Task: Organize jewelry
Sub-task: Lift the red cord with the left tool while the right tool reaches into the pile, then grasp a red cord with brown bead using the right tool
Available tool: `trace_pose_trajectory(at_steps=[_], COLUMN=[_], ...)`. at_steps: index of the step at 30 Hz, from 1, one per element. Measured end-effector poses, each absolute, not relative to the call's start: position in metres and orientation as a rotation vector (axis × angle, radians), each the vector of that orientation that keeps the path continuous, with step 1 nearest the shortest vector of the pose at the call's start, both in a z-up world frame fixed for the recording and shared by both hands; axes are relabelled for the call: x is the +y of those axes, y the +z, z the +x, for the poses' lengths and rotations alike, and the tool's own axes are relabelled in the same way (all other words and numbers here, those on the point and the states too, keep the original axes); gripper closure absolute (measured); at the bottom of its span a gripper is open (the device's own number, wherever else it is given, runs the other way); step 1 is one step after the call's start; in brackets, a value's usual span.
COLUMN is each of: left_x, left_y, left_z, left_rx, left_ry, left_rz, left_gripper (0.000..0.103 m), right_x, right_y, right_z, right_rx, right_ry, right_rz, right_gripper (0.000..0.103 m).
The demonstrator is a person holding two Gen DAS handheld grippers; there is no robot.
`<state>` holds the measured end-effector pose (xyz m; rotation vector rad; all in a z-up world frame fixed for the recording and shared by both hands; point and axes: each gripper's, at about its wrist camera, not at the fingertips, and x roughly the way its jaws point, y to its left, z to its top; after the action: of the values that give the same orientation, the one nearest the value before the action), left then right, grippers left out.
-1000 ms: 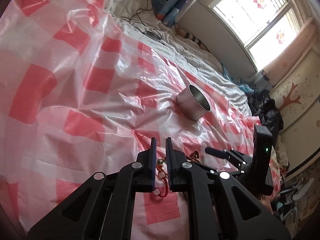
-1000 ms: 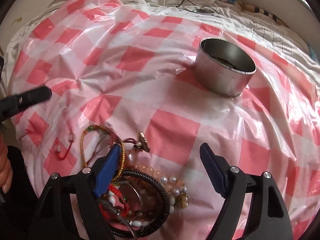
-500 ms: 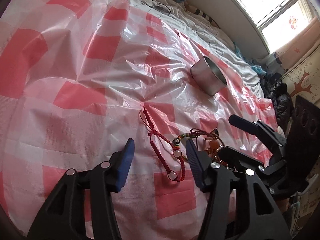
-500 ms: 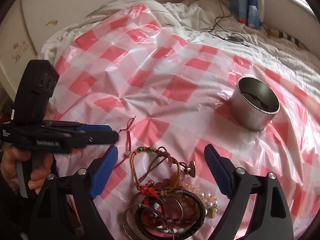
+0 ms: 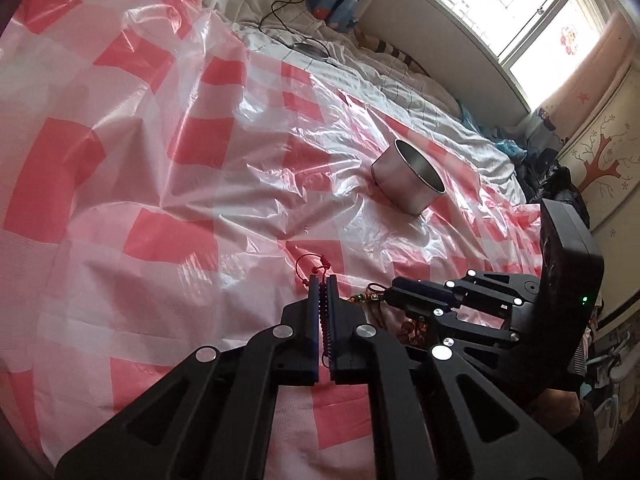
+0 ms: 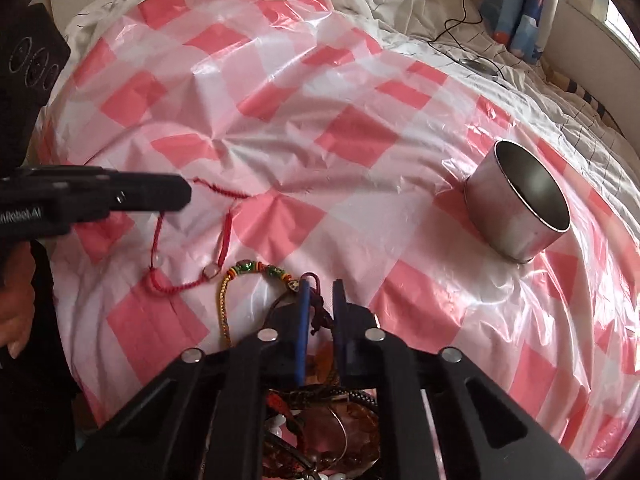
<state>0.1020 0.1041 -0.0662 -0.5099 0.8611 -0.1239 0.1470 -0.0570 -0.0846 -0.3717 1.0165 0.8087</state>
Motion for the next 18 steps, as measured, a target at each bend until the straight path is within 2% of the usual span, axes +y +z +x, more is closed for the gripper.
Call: trace_pose_trajectory(at_steps=[9,14,16,18], left_x=[0.108,0.106,0.104,0.102], left_y=[-0.058,-0.055,-0.054,-0.055], left_z=[0.098,0.098,0.098,0.098], left_rx=[0.813,0.792,0.788,0.791], left_ry=[-0.132,-0.153,-0.155,-0.157], left_rz=[-0.523,-0.524,-0.514,-0.507], left_gripper=[0.100,0.100,0.100,0.100], right_x=[-0.105,-0.137,-0.147,-0.151], right_y=[-0.049,-0.022,-0.012,-0.019], right_z=[0.165,0.168,0.168,0.174], right_rx=[1.015,0.918,0.879,0.921], right_ry=[0.973,1.111,1.098,1.029], right_rz=[0.116,0.399,0.410,0.397], right_gripper=[0.097,0.097,0.097,0.097])
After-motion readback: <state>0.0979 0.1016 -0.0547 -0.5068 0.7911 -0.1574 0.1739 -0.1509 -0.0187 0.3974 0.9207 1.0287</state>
